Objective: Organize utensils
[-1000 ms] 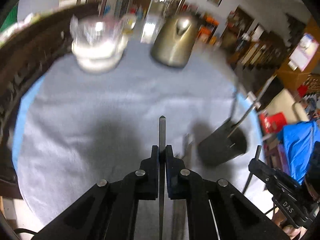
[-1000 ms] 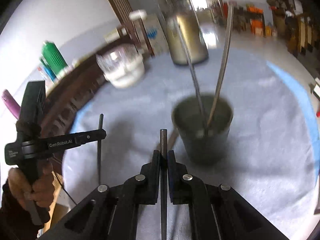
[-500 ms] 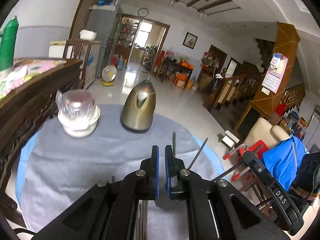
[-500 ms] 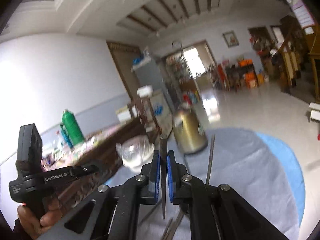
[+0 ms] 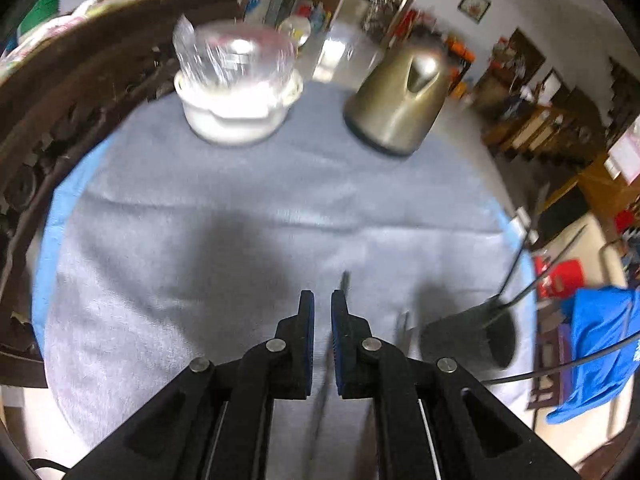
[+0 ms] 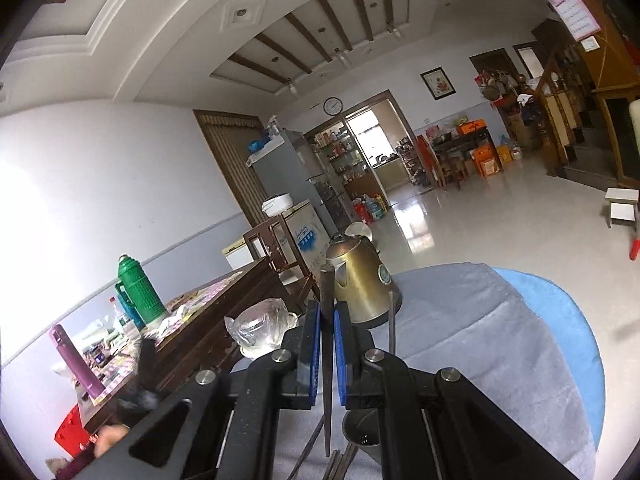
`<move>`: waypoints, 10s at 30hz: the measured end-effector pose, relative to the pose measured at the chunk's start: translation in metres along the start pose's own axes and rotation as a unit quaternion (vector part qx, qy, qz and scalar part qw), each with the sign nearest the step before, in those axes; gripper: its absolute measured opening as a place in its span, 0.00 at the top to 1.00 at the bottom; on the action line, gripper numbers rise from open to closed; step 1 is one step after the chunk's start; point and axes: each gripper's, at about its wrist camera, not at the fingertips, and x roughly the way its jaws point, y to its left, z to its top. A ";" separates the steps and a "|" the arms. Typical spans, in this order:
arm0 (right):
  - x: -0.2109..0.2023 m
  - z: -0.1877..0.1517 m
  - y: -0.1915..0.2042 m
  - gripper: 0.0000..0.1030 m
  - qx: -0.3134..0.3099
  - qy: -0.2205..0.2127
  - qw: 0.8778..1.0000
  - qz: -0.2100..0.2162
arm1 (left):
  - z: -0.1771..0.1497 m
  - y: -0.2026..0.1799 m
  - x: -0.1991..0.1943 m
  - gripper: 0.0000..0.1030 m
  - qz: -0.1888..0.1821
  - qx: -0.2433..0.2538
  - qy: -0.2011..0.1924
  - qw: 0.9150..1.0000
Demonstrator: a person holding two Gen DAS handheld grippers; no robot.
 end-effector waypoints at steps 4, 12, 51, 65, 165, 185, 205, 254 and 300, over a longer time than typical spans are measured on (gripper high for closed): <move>-0.001 0.005 -0.003 0.93 -0.001 -0.009 1.000 -0.010 | -0.001 -0.012 0.039 0.72 0.015 0.019 0.032 0.999; -0.004 0.006 -0.019 0.93 0.007 -0.010 1.000 -0.025 | 0.003 -0.036 0.113 0.71 0.057 0.061 0.090 0.992; 0.009 0.024 -0.067 0.93 0.096 -0.057 0.992 -0.058 | 0.024 -0.117 -0.151 0.94 -0.124 0.096 -0.239 0.958; 0.033 0.009 -0.054 0.93 0.033 0.001 0.995 -0.092 | 0.008 -0.139 -0.069 0.94 -0.101 0.111 -0.145 0.978; 0.041 -0.204 -0.051 0.62 0.053 0.268 0.961 -0.045 | -0.201 -0.024 0.024 0.43 0.069 0.147 0.042 0.986; 0.066 -0.209 -0.036 0.62 0.030 0.294 0.953 -0.060 | -0.191 -0.023 0.038 0.35 0.016 0.141 0.049 0.989; 0.069 -0.206 -0.039 0.62 0.034 0.287 0.955 -0.069 | -0.180 -0.034 0.051 0.30 0.009 0.151 0.028 0.988; 0.052 -0.233 -0.024 0.85 -0.070 0.384 0.919 -0.051 | -0.186 -0.026 0.035 0.21 0.035 0.141 0.033 0.989; 0.114 -0.209 -0.055 0.90 -0.013 0.385 0.917 -0.105 | -0.173 -0.018 0.043 0.21 0.051 0.120 0.050 0.990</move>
